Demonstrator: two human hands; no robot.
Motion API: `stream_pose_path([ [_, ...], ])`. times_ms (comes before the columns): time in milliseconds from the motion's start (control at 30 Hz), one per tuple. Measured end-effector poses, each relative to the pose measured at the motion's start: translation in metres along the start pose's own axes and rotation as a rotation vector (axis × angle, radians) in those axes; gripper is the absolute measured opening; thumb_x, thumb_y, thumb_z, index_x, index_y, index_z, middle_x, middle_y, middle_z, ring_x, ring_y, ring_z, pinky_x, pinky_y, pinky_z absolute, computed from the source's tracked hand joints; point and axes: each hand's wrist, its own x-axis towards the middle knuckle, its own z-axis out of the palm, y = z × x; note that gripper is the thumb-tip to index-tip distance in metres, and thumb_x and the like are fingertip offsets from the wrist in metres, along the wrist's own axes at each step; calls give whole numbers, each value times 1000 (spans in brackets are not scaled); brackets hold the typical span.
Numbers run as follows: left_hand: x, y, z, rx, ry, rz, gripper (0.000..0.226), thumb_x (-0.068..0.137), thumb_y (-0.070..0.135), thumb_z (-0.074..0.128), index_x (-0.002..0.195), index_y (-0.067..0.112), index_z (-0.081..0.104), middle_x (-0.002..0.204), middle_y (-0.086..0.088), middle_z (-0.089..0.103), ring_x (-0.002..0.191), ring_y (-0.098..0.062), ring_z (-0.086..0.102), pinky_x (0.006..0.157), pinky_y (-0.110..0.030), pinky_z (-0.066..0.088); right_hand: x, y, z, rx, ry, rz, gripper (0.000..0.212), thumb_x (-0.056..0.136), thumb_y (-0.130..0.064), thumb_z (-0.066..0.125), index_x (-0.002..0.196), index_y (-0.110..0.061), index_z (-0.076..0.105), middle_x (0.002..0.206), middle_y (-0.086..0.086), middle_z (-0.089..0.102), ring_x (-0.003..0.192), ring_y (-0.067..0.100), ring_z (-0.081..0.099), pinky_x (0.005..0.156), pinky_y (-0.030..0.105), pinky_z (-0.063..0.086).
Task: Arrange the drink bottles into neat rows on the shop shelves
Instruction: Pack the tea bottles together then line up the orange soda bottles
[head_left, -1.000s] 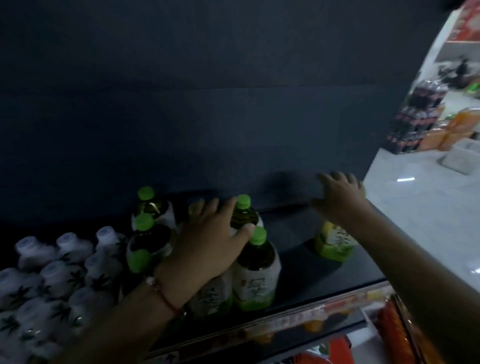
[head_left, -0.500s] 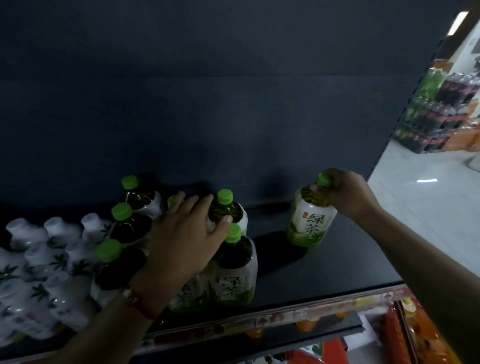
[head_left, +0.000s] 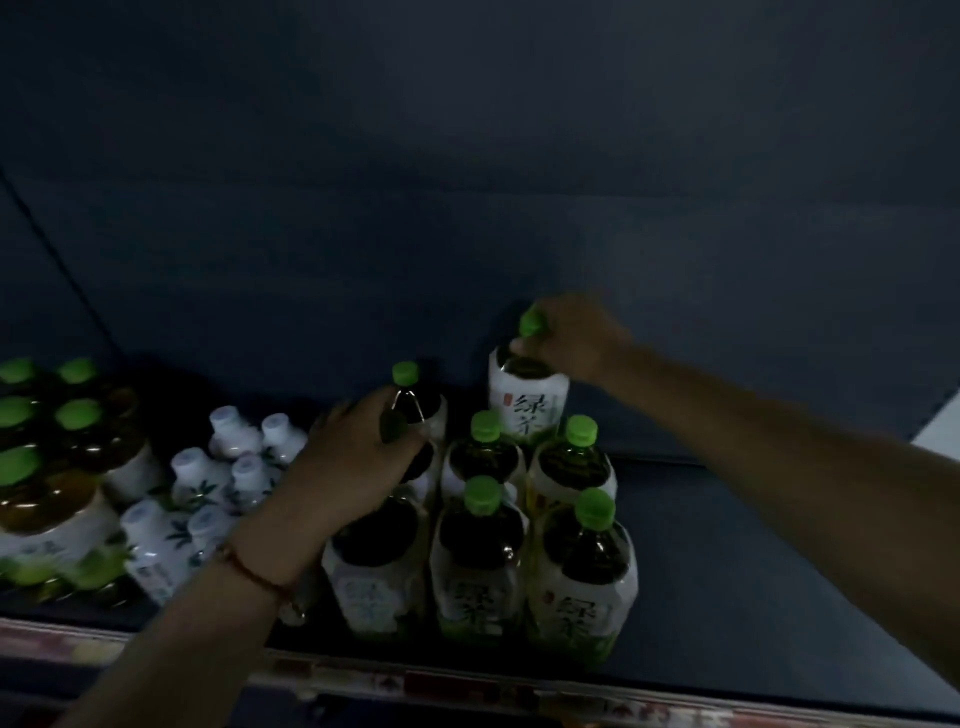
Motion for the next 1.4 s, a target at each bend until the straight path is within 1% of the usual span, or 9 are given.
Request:
stream_pose_path([
  [200,51,-7,-11,-235,-108,-90,17,101,46,46,103,32,57,109,15,61,101,-7,55,86,-24,40,18,-23,57,-38,-166,21,28,83,-39,70,88,-14,61,88,1,60,84,21,60,69,25,40],
  [367,84,-14,0,-319,-121,-139,20,104,35,44,96,25,60,90,12,57,74,3,50,58,-13,38,19,-19,68,-51,-193,45,38,81,-37,74,97,-4,65,95,10,64,85,22,61,67,26,42],
  [633,93,-35,9,-432,-125,-88,28,98,43,51,113,28,69,114,1,69,101,-15,64,80,-23,48,4,-24,58,-28,-274,122,53,88,-51,61,122,-10,58,124,9,60,110,23,56,93,33,46],
  [767,71,-38,-4,-386,-150,66,26,103,44,43,127,38,53,126,19,53,121,-5,50,87,-20,37,-43,-49,35,-55,-321,70,80,88,-66,47,152,-22,28,157,0,30,141,20,32,114,32,27],
  [900,-6,-64,-6,-319,-113,342,58,93,60,53,146,53,29,140,42,34,131,20,30,101,-12,29,-122,-60,31,-186,-290,-149,74,82,-70,51,147,-41,29,152,-16,34,137,4,28,110,20,5],
  [1033,-47,-92,15,40,-118,537,88,80,66,63,150,52,11,148,24,24,134,16,15,102,-6,19,-157,-50,58,-320,-329,-122,92,73,-64,68,144,-51,12,140,-7,50,120,16,51,93,27,43],
  [1133,-40,-92,15,-5,-150,498,95,79,53,75,149,55,10,147,18,31,124,15,22,96,-7,25,-155,-51,62,-337,-230,-131,90,75,-54,73,143,-46,15,131,-3,57,112,19,57,82,29,43],
  [1267,-32,-92,14,4,-161,531,101,75,52,79,148,55,10,149,15,34,129,4,29,101,-25,35,-157,-51,66,-427,-172,-141,92,78,-58,67,148,-42,10,137,-1,54,125,23,48,100,29,29],
  [1400,-38,-89,17,13,-117,523,104,78,46,79,150,55,4,148,21,29,122,13,21,96,-20,32,-165,-41,58,-349,-143,-142,89,78,-72,51,152,-36,18,147,-1,45,135,21,40,116,35,24],
])
